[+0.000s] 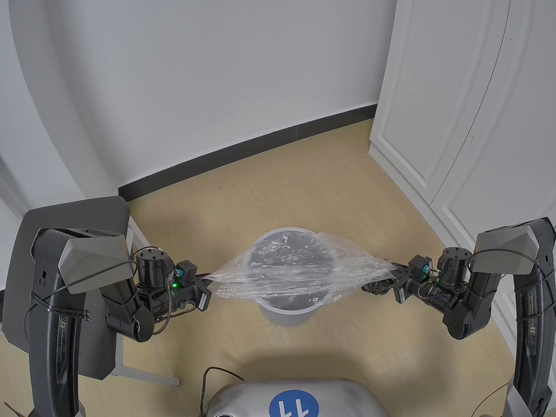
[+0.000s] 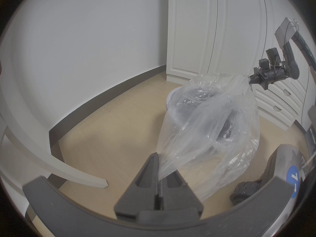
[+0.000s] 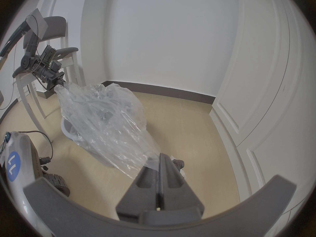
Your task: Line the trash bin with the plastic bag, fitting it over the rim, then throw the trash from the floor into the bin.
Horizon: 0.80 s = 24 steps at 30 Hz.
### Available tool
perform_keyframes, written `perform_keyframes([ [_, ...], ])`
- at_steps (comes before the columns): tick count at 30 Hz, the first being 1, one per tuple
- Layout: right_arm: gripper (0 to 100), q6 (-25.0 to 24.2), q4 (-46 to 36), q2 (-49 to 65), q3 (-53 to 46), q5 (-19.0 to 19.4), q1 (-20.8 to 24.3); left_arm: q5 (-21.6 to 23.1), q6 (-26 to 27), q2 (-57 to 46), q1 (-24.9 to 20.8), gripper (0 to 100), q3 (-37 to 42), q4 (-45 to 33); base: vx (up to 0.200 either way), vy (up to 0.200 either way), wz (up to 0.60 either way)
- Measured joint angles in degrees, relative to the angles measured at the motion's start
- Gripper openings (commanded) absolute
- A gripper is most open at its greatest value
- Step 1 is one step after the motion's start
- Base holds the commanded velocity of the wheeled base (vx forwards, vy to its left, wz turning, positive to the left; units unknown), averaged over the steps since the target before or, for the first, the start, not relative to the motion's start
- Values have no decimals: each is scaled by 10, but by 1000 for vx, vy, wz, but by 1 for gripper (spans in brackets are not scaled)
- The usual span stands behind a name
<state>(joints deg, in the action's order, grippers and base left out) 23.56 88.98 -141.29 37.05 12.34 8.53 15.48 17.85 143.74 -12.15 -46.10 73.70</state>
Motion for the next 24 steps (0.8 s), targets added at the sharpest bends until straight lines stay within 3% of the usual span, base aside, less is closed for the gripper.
perform_keyframes([
  [24,0,-24,0,8,45,-2,-9,9,-6,-10,0,0,-12,12,0,0,0],
])
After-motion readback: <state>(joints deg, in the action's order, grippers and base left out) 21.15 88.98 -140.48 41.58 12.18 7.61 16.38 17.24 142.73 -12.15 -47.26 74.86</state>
